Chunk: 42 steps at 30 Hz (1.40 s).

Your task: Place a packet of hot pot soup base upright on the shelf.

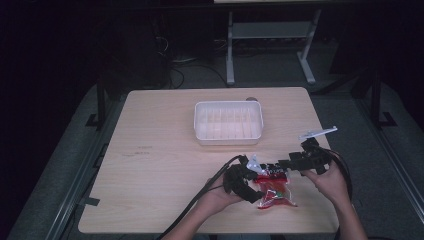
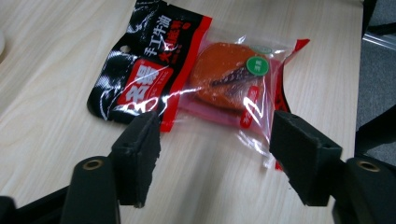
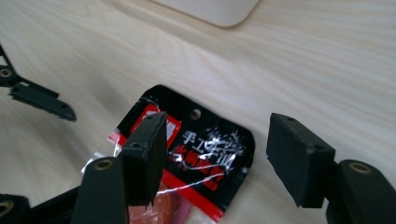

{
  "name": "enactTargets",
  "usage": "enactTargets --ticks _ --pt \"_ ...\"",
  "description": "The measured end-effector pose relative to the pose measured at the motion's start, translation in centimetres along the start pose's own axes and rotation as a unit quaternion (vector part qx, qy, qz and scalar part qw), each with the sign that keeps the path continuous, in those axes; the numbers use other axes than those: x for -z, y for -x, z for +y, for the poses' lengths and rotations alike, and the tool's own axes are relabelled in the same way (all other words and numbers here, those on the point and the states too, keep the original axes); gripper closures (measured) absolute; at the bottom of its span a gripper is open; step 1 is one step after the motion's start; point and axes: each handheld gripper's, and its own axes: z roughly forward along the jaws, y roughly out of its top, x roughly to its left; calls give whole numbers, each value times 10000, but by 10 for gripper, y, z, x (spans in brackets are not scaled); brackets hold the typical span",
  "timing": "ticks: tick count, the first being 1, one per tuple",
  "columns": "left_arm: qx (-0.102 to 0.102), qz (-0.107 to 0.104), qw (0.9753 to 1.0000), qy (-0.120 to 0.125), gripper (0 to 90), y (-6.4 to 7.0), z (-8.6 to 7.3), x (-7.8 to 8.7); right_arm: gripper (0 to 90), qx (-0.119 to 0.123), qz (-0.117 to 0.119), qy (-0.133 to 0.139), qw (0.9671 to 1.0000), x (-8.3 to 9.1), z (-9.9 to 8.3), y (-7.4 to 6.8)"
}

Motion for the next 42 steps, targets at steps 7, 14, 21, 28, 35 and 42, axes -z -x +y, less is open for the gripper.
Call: enactTargets --ticks 7,14,21,28,35,42 --pt "-145 7 9997 -196 305 9 7 -12 377 -365 77 -177 9991 -5 -13 13" --pt "-221 -19 9991 -364 304 13 6 -20 382 -593 205 -201 9978 -10 -21 24" --pt "-225 66 9983 -524 302 13 5 -29 410 -607 205 -335 9974 -18 -20 22" --pt "-253 35 9972 -708 310 13 1 -37 426 -644 338 -410 9965 -22 -20 23" --pt "-250 -49 9971 -713 309 11 -2 -38 452 -695 646 -392 9947 -25 -19 22" --pt "-281 -64 9970 -724 315 11 -2 -38 479 -762 968 -584 9907 -34 -18 21"
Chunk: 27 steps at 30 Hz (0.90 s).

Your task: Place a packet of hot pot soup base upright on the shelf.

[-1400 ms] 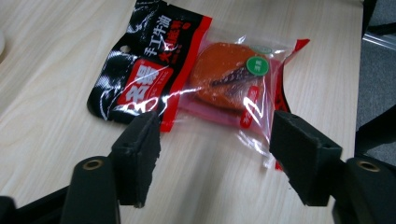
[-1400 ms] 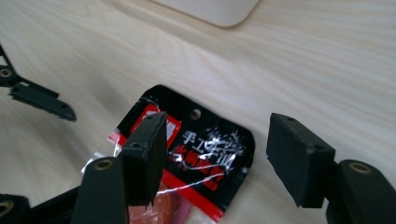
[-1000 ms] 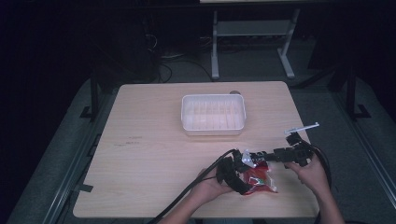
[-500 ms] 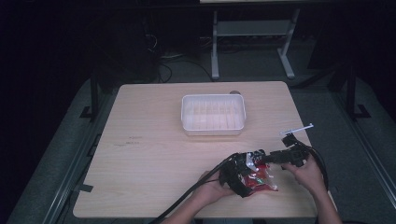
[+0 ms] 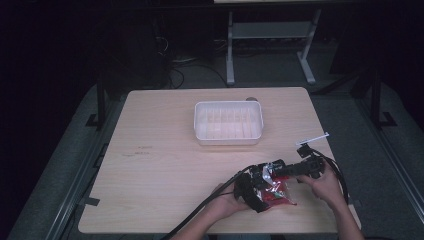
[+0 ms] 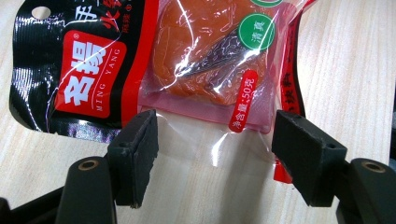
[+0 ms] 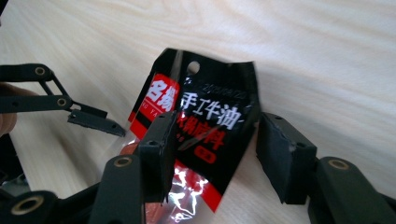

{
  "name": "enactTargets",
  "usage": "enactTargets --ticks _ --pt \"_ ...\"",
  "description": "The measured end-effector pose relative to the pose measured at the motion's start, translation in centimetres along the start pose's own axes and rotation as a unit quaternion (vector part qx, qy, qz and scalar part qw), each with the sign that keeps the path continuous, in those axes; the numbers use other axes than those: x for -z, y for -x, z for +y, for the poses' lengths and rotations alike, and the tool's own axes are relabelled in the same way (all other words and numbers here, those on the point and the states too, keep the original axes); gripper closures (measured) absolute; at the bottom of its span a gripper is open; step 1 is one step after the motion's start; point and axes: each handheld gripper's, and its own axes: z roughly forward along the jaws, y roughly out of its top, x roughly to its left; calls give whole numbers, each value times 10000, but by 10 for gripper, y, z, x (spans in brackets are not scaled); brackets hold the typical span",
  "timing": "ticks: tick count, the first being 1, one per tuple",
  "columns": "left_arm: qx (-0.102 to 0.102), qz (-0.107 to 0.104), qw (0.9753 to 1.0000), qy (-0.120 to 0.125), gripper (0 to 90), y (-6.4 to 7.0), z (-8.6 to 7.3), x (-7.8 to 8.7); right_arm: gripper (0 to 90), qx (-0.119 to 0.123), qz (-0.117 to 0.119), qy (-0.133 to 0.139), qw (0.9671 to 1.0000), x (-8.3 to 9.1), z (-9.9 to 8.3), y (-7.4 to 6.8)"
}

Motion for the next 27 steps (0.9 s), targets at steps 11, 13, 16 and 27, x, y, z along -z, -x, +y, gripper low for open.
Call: enactTargets --ticks 11,13,16,27 --pt "-64 24 10000 -14 318 1 0 0 690 -136 280 -108 9995 -6 0 0" --pt "-41 21 10000 -28 318 0 0 0 751 -122 267 -126 9995 -6 -1 -2" --pt "-10 16 10000 -61 318 0 -1 1 829 -101 303 -97 9994 -5 -1 -3" --pt "2 3 9999 146 311 -1 -9 9 889 -122 484 117 9987 5 -7 -5"
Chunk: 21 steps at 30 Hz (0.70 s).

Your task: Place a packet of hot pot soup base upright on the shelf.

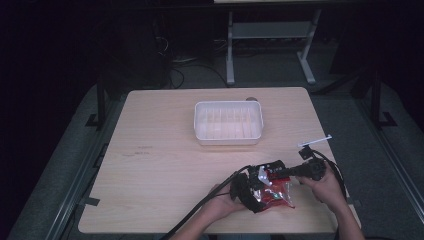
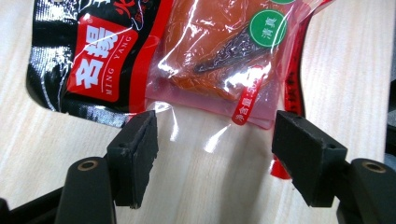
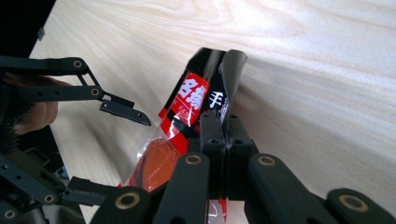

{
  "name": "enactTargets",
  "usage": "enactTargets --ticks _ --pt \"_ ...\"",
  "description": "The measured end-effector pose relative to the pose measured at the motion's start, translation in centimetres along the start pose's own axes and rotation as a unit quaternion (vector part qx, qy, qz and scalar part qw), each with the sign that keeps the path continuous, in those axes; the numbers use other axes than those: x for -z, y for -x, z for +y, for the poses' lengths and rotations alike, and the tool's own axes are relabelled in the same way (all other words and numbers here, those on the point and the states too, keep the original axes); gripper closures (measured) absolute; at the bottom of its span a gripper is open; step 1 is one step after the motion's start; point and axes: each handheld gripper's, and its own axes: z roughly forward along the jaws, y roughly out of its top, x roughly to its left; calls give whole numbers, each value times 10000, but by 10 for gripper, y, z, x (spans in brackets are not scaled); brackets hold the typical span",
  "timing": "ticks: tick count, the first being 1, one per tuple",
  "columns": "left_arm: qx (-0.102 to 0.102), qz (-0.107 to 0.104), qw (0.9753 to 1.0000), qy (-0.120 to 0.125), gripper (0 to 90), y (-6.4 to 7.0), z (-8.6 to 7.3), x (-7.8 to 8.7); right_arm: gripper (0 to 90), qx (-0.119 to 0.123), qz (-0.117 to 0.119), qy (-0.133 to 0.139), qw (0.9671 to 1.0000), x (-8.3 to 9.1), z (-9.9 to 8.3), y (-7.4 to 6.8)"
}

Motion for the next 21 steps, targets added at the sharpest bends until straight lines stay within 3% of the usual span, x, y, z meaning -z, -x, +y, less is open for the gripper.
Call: enactTargets --ticks 11,21 --pt "88 156 9993 330 311 -3 -18 29 895 200 66 312 9993 18 -1 -16" --pt "224 369 9978 511 309 -7 -47 50 896 411 -116 672 9968 34 0 -35"
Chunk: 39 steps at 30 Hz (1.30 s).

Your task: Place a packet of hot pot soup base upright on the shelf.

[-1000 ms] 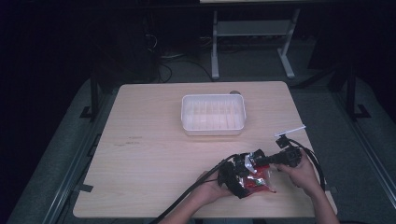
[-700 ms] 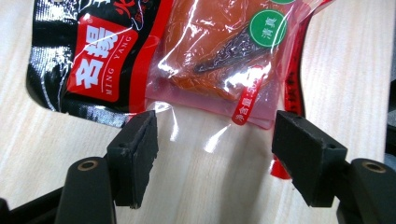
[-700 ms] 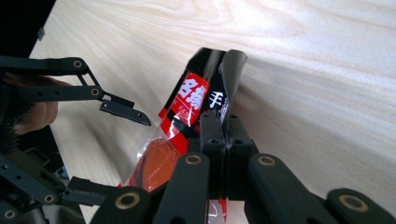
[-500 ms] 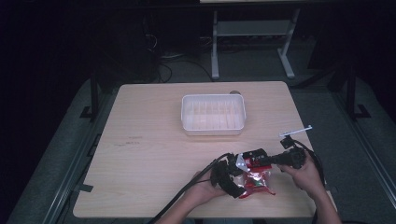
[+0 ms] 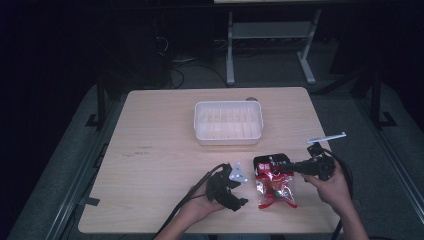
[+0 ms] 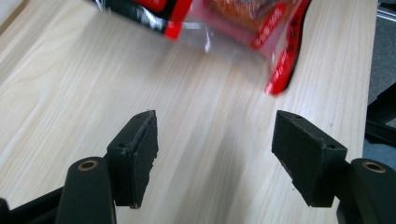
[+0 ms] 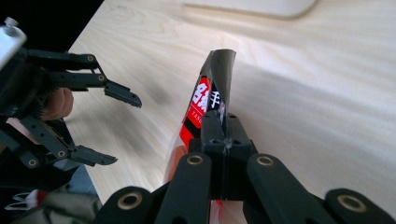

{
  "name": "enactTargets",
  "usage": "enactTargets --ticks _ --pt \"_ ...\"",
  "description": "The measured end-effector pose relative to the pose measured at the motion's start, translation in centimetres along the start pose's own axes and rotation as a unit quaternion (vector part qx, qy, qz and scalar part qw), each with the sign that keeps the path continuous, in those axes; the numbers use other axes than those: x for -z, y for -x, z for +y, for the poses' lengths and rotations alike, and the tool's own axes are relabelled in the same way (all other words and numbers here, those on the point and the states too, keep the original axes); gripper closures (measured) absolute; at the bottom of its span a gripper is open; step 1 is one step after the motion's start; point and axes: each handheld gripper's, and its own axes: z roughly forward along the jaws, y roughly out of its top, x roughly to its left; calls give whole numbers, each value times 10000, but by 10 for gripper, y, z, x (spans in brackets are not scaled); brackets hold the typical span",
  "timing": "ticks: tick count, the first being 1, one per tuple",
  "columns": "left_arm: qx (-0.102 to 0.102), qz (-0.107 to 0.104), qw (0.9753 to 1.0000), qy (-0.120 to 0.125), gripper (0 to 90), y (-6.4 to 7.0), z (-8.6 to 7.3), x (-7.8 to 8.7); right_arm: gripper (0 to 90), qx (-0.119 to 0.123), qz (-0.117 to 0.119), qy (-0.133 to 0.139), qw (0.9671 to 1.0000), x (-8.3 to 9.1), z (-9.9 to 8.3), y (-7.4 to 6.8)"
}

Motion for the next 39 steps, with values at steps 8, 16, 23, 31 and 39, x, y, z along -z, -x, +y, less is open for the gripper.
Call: enactTargets --ticks 8,16,23,31,39 --pt "149 202 9996 102 300 -9 -25 20 896 265 -131 322 9990 11 11 -28" --pt "370 355 9984 228 274 -16 -48 37 897 248 -388 597 9971 23 24 -42" --pt "494 445 9975 222 272 -21 -64 47 897 136 -398 730 9964 27 31 -46" --pt "582 557 9965 229 272 -25 -79 60 896 1 -454 893 9950 29 41 -49" --pt "770 536 9949 370 272 -31 -92 68 896 -1 -521 952 9941 28 53 -57"
